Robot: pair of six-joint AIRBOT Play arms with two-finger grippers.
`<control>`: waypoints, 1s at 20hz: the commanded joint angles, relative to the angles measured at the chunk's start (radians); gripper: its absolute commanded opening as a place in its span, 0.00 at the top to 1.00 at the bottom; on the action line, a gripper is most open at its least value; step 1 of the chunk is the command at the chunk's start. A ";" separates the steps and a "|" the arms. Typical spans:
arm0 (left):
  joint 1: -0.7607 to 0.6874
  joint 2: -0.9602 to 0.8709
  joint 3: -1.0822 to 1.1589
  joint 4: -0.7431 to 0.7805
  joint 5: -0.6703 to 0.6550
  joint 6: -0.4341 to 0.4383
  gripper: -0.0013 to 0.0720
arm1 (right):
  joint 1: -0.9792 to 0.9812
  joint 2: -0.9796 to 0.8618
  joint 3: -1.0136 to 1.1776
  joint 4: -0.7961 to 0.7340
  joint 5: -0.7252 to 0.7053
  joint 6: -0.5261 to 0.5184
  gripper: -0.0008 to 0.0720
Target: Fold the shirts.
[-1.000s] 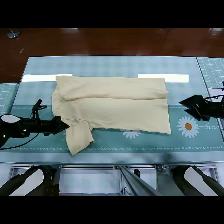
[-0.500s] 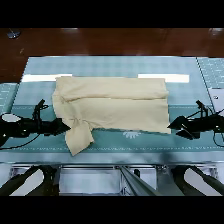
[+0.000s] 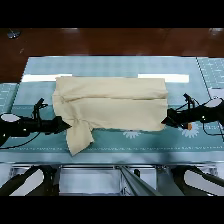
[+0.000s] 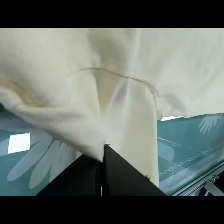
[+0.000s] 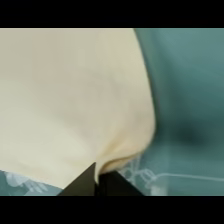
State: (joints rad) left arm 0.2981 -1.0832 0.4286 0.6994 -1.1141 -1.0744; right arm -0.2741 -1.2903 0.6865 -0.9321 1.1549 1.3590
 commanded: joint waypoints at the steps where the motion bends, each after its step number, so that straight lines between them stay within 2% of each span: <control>1: 0.033 0.000 0.066 -0.011 -0.052 0.000 0.93 | 0.007 -0.015 0.118 0.019 0.075 -0.037 0.97; 4: 0.082 -0.005 0.213 -0.013 -0.071 -0.010 0.93 | -0.022 -0.016 0.272 0.010 0.119 -0.034 0.97; 6: 0.061 -0.048 0.301 -0.043 -0.018 -0.030 0.93 | -0.016 -0.020 0.339 0.032 0.058 -0.009 0.97; 9: 0.001 -0.196 0.470 -0.066 0.062 -0.085 0.93 | 0.025 -0.054 0.399 0.060 -0.076 0.006 0.97; 16: -0.072 -0.591 0.896 -0.064 0.065 -0.239 0.93 | 0.034 -0.319 0.637 0.090 -0.073 0.040 0.97; 20: -0.089 -0.720 1.043 -0.064 0.047 -0.256 0.93 | 0.034 -0.441 0.760 0.102 -0.061 0.066 0.97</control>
State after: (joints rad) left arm 0.2237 -1.7023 1.3586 0.6353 -1.0580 -1.2961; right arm -0.2424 -1.6474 1.3609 -0.8474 1.0882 1.4078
